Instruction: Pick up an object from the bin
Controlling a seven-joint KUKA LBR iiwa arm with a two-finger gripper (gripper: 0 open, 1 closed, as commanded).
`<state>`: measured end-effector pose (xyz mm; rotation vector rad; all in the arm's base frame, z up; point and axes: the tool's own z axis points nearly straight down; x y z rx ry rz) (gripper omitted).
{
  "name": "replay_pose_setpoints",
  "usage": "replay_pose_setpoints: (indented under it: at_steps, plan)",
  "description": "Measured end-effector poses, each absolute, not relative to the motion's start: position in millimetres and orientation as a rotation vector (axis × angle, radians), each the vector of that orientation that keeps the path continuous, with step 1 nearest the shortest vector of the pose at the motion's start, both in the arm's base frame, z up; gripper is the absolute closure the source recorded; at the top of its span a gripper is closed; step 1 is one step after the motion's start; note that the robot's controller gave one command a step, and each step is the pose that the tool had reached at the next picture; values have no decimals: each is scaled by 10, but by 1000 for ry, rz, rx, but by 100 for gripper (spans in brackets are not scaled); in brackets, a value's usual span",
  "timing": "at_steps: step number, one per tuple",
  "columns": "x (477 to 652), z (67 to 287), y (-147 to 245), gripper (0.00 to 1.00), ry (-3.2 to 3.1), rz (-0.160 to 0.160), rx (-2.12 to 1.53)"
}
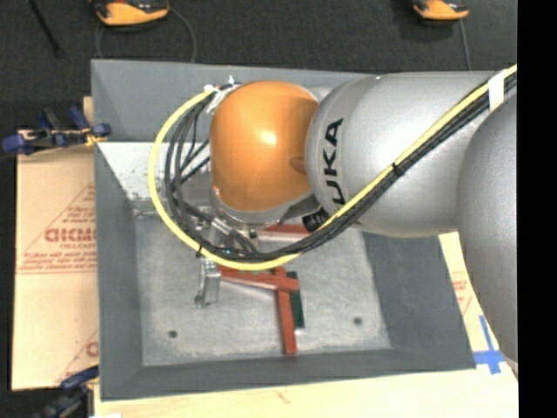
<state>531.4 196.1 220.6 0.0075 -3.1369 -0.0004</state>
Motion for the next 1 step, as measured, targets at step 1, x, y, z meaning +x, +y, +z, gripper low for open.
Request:
replay_pose_setpoints:
  at_steps: [1]
  plan:
    - [5862, 1178, 1313, 0, -3138, 6, 113]
